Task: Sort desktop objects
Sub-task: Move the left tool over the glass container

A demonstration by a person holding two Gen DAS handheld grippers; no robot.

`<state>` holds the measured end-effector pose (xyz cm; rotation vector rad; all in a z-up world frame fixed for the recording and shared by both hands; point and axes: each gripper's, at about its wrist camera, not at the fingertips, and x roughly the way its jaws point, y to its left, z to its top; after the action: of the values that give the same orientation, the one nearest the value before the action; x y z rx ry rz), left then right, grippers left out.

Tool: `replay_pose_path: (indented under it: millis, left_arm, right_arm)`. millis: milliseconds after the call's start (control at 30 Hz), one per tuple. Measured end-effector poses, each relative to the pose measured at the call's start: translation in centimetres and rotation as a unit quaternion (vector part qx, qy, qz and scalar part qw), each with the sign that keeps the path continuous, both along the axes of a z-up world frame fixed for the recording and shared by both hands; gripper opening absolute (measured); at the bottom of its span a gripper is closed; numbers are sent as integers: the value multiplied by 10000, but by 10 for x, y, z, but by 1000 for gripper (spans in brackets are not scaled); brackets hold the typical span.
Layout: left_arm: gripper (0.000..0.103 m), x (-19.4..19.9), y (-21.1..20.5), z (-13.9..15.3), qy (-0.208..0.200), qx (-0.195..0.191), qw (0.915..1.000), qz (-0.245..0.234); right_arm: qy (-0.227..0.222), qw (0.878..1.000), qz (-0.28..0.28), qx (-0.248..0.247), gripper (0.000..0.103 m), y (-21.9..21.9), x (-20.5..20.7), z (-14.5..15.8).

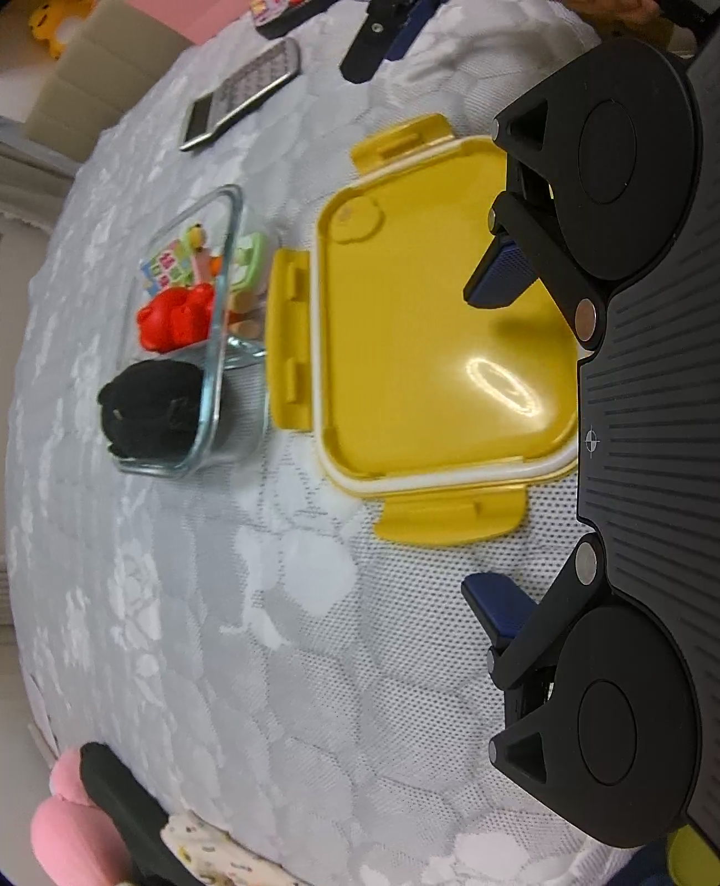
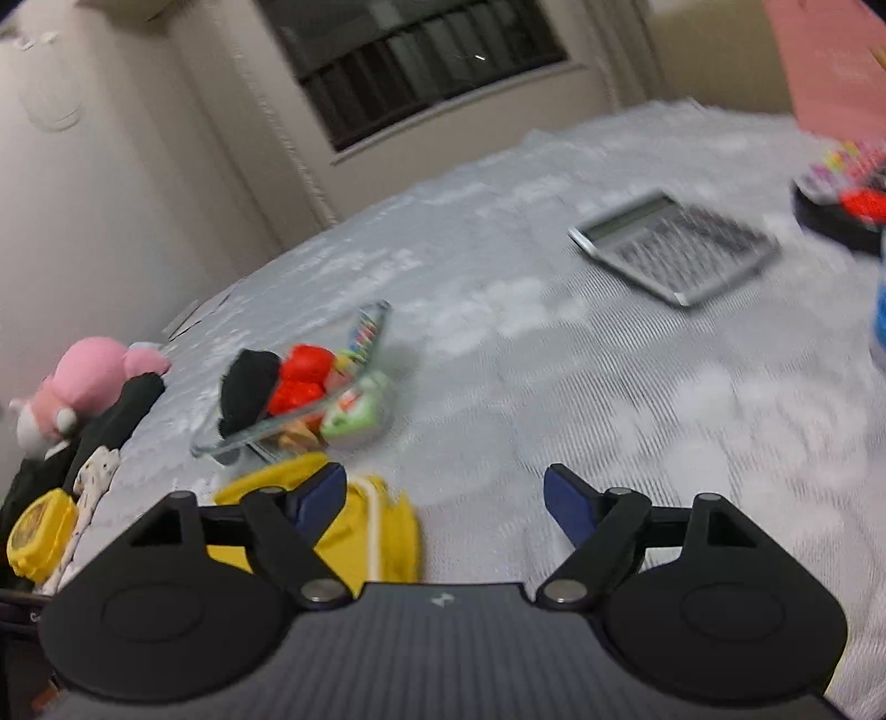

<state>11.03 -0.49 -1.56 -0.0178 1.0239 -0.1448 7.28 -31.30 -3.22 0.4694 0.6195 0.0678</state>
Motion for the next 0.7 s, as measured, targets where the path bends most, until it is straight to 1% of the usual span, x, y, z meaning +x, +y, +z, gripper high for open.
replay_pose_path:
  millis: [67,167,267,300,367,433,467,533,633,667,700]
  left_arm:
    - [103,-1,-1,2,-28,-20,10000,11]
    - [103,-2,-2,3,-72,27,10000,19]
    - [103,4,-5,12,-213,58,9998,-20]
    - [103,9,-7,20,-376,5,9993,-63]
    - [103,23,-10,41,-851,-125,9963,-44]
    - [103,40,-12,61,-1340,-252,9906,74]
    - [103,53,-16,70,-1514,-340,9879,76]
    - [103,91,-29,78,-1404,-278,9897,-93]
    - [98,140,-48,74,-1088,91,9937,-249]
    - [81,151,-51,72,-994,154,9946,-273]
    - [42,162,-53,68,-812,162,9962,-271]
  right_arm:
    - [2,9999,73,-85,81,2,0,0]
    - [-138,9995,159,-242,89,7,-3,3]
    - [-226,9987,281,-347,90,14,-8,4]
    - [-226,9985,328,-383,90,16,-8,3]
    - [-229,9979,403,-458,90,24,-8,2]
    - [-261,9971,479,-538,90,31,-9,2]
    - [-278,9966,513,-575,90,34,-9,2]
    - [-296,9958,573,-645,91,40,-9,0]
    - [-313,9941,661,-795,91,48,-10,-2]
    - [-342,9933,704,-855,91,50,-12,-2]
    - [-385,9922,754,-920,91,52,-13,-2]
